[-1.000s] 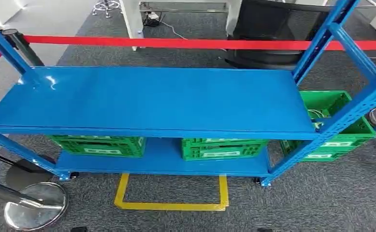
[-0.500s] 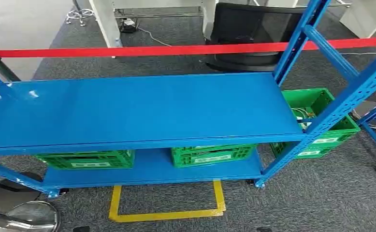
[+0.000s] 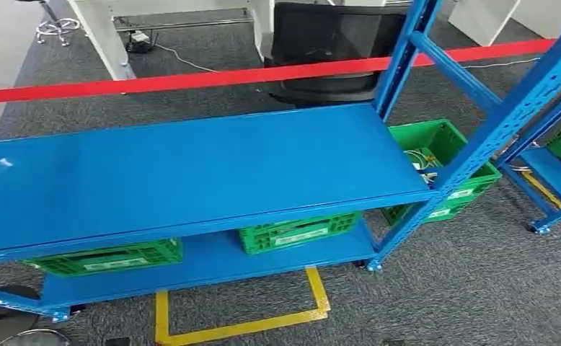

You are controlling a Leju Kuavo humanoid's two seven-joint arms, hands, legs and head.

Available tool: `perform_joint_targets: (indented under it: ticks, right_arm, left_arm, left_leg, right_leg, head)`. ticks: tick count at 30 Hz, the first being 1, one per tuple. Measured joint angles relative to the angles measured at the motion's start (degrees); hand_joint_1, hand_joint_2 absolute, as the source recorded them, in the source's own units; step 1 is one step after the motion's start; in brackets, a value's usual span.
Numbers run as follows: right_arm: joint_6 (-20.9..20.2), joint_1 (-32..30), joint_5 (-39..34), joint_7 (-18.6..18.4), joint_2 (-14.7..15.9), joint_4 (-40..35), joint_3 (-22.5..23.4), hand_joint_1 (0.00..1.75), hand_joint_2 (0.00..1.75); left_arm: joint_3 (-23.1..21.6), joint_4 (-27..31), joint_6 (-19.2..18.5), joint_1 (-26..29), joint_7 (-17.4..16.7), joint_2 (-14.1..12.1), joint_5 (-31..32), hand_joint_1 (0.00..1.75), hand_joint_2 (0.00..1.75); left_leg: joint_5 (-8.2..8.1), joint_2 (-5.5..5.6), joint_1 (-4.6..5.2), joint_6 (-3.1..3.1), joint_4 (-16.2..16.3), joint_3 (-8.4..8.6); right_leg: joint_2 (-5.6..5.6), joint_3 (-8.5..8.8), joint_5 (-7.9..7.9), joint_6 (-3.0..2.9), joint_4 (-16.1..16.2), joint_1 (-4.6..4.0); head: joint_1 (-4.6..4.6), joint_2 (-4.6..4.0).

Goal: Take the parts from the cabinet and place them on the table.

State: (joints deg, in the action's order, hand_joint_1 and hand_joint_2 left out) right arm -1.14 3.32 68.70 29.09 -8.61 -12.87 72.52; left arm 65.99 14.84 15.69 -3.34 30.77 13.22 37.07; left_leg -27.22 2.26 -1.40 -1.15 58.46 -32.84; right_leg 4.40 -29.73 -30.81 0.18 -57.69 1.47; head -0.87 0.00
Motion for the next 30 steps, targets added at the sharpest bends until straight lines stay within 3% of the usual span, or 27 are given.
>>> perform_joint_targets:
  ticks: [1,2,3,6,7,8,9,10,16,30]
  right_arm:
    - [0.0,0.0,0.0,0.1,0.0,0.0,0.0,0.0,0.0]
    - [0.0,0.1,0.0,0.1,0.0,0.0,0.0,0.0,0.0]
    - [0.0,0.2,0.0,0.1,0.0,0.0,0.0,0.0,1.75]
    - [-0.6,0.2,-0.3,0.1,0.0,0.0,0.1,0.0,1.75]
    - [-0.7,0.2,-0.3,-0.4,0.0,0.0,0.2,0.0,1.75]
    - [-0.7,0.2,-0.5,-1.3,0.0,0.0,0.2,0.0,0.0]
    - [-1.0,0.2,-0.9,-1.8,0.0,0.0,0.3,0.0,0.0]
    - [-1.4,0.2,-1.2,-2.0,0.0,0.0,0.5,0.0,0.0]
    - [-2.9,0.3,-1.8,-2.2,0.0,0.0,1.2,0.0,0.0]
    - [-3.0,0.4,-1.9,-1.9,0.0,0.0,1.7,0.0,0.0]
  left_arm:
    - [0.0,0.0,0.1,0.0,0.0,0.0,0.0,0.0,1.75]
    - [0.0,0.0,0.1,0.0,0.0,0.0,0.1,0.0,1.75]
    - [0.0,0.0,0.2,-0.1,0.0,0.0,0.1,0.0,1.75]
    - [0.0,0.0,0.1,-0.1,-0.2,0.0,0.3,0.0,1.75]
    - [0.0,0.0,-0.6,-0.1,-0.8,0.0,1.0,0.0,1.75]
    - [0.0,0.0,-1.4,-0.1,-1.5,-0.1,1.7,0.0,0.0]
    - [0.0,0.0,-2.0,-0.1,-1.9,-0.1,1.9,0.0,0.0]
    - [0.0,0.0,-2.3,-0.1,-2.0,-0.1,1.9,0.0,0.0]
    - [0.0,0.0,-4.0,-0.1,-2.2,-0.1,1.4,0.0,0.0]
    - [0.0,0.0,-3.1,-0.1,-2.2,-0.1,1.3,0.0,0.0]
  left_leg:
    - [-0.08,0.02,0.04,0.13,0.0,0.04]
    - [-0.15,0.02,0.09,0.49,0.0,0.07]
    - [-0.17,0.02,0.13,0.55,0.0,0.07]
    - [-0.21,0.02,0.29,0.78,0.0,0.07]
    - [-0.22,0.02,0.34,0.85,0.0,0.07]
    - [-0.23,0.02,0.38,0.86,0.1,0.07]
    - [-0.28,0.02,0.41,0.94,0.1,0.07]
    - [-0.29,0.02,0.41,0.94,0.1,0.08]
    - [-0.22,0.02,0.34,0.97,0.1,0.11]
    - [-0.23,0.02,0.29,0.94,0.0,0.28]
  right_leg:
    - [-0.07,0.05,0.0,0.01,0.3,0.01]
    - [-0.09,0.17,0.03,0.06,0.5,0.02]
    - [-0.09,0.26,0.07,0.13,0.6,0.06]
    - [-0.09,0.32,0.18,0.65,0.8,0.2]
    - [-0.09,0.37,0.2,1.13,1.0,0.27]
    - [-0.09,0.41,0.15,1.96,1.0,0.37]
    - [-0.1,0.44,0.11,2.53,1.1,0.44]
    - [-0.11,0.45,0.12,2.58,1.1,0.45]
    - [-0.17,0.86,0.12,2.6,1.0,0.34]
    - [-0.22,0.39,-0.08,2.59,0.8,0.28]
  head:
    - [-0.04,0.0]
    - [-0.02,0.02]
    - [-0.04,0.0]
    - [-0.02,0.0]
    - [-0.02,0.0]
    - [0.0,0.0]
    - [0.0,0.0]
    - [0.0,0.02]
    - [0.02,0.0]
    - [0.02,0.0]
